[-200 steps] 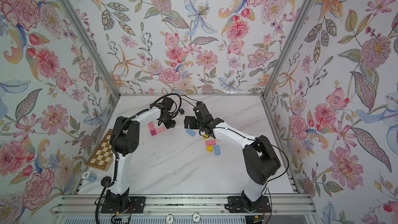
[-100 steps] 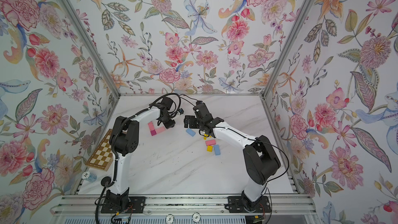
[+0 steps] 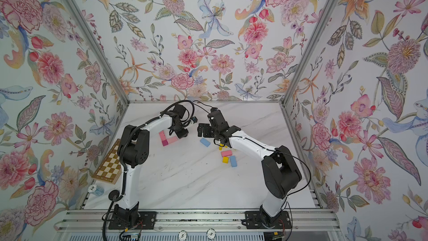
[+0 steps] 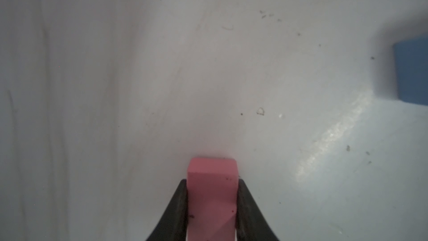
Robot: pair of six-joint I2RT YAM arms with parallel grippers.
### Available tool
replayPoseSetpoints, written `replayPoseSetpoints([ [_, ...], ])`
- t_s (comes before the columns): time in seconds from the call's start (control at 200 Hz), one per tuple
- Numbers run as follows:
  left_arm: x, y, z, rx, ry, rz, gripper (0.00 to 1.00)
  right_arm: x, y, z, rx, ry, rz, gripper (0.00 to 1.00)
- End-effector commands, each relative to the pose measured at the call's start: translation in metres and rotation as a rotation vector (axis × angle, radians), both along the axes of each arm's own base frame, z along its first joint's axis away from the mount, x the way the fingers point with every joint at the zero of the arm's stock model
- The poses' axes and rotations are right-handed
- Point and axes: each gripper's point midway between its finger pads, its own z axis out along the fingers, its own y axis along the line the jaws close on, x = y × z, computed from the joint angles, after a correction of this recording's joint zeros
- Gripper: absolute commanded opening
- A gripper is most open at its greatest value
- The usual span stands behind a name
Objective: Assemble the letter v with building blocks
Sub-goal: Assemble the building block at the center of the board.
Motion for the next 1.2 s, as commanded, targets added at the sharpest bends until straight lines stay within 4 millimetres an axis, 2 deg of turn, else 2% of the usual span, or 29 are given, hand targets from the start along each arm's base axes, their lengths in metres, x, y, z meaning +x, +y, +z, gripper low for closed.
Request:
replayPoseSetpoints([
  [0.0, -0.0123, 0.0148, -0.0117, 0.028, 0.054, 0.011, 0.11, 0.0023, 0.0013, 0.0034, -0.007, -0.008, -0.006, 0.99],
  [0.631, -0.0151, 0.0177, -0.0018, 0.015, 0.035, 0.014, 0.11, 0.0026, 0.0001, 0.0042, -0.005, -0.012, -0.016, 0.99],
  [1.196, -0.0165, 0.0196, -0.005, 0.024, 0.037, 0.013, 0.12, 0.0019, 0.0005, 0.0034, -0.005, -0.011, -0.017, 0.99],
])
